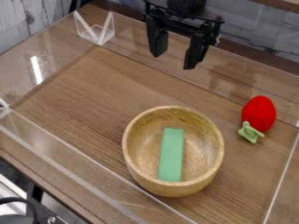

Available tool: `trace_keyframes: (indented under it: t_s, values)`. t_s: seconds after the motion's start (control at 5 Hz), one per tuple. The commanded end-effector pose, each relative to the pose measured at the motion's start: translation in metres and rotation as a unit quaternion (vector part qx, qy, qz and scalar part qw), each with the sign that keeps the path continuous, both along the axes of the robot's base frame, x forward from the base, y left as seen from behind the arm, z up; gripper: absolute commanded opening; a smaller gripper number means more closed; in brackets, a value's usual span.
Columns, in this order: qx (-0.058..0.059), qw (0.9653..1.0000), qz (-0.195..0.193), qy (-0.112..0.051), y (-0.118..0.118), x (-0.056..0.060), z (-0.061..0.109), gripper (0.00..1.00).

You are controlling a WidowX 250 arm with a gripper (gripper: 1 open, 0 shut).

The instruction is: Move the red fruit to the left side of the table

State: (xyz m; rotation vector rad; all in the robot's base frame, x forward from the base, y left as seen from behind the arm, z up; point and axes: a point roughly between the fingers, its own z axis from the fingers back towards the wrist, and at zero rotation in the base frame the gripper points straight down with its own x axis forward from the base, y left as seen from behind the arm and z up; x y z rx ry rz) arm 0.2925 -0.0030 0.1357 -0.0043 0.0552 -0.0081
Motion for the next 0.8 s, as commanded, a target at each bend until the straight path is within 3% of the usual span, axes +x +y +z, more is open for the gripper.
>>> trace_keyframes:
  t_s: [0.0, 0.4, 0.6]
  values:
    - [-0.005, 0.9997, 0.017, 0.015, -0.003, 0.0, -0.006, 1.0]
    - [-0.021, 0.9977, 0.064, 0.008, -0.066, 0.016, -0.014, 1.0]
    - [-0.029, 0.9982, 0.053, 0.004, -0.087, 0.032, -0.022, 1.0]
